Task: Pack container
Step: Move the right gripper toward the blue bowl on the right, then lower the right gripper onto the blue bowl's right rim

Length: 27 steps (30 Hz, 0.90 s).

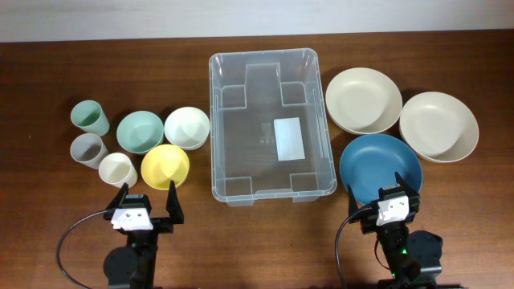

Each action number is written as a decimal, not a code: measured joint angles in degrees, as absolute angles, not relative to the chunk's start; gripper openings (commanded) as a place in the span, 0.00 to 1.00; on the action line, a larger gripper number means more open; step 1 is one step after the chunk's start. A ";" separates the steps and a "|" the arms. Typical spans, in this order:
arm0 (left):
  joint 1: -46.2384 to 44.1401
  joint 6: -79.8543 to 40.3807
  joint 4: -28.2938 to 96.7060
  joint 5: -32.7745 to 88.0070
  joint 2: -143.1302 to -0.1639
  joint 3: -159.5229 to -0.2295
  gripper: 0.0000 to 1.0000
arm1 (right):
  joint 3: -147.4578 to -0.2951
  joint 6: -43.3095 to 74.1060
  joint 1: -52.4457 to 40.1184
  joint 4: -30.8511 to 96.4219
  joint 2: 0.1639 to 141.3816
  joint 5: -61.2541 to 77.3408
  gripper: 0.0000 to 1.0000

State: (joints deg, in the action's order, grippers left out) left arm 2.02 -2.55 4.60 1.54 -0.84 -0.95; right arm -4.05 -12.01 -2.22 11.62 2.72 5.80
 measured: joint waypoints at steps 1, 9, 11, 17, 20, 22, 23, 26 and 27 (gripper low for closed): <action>2.02 -2.55 4.60 1.54 -0.84 -0.95 1.00 | -4.03 -11.99 -2.22 11.42 2.72 5.80 0.99; 2.02 -2.55 4.60 1.56 -0.84 -0.95 1.00 | -3.88 -8.34 -2.22 7.62 2.72 5.56 0.99; 2.02 -2.55 4.60 1.54 -0.84 -0.95 1.00 | -4.08 -5.63 -2.22 6.07 2.72 4.27 0.99; 2.02 -2.55 4.62 1.54 -0.84 -0.95 1.00 | -11.62 -1.19 -2.22 6.55 6.46 -2.83 0.99; 2.02 -2.55 4.64 1.54 -0.84 -0.95 1.00 | -20.40 -0.38 -2.22 9.43 12.51 -6.92 0.99; 2.02 -2.55 4.62 1.54 -0.84 -0.95 1.00 | -27.05 -0.01 -2.20 14.17 17.74 -9.82 0.99; 2.02 -2.55 4.64 1.54 -0.84 -0.95 1.00 | -30.83 0.03 -2.17 17.67 20.93 -11.16 0.99; 2.02 -2.55 4.67 1.54 -0.84 -0.95 1.00 | -41.08 -0.03 -1.30 27.46 31.14 -13.37 0.99; 2.02 -2.55 4.64 1.54 -0.84 -0.95 1.00 | -44.49 -0.27 -0.58 30.92 34.79 -13.45 0.99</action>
State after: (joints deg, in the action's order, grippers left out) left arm 2.02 -2.55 4.64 1.54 -0.84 -0.95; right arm -44.49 -0.27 -0.58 30.92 34.79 -13.45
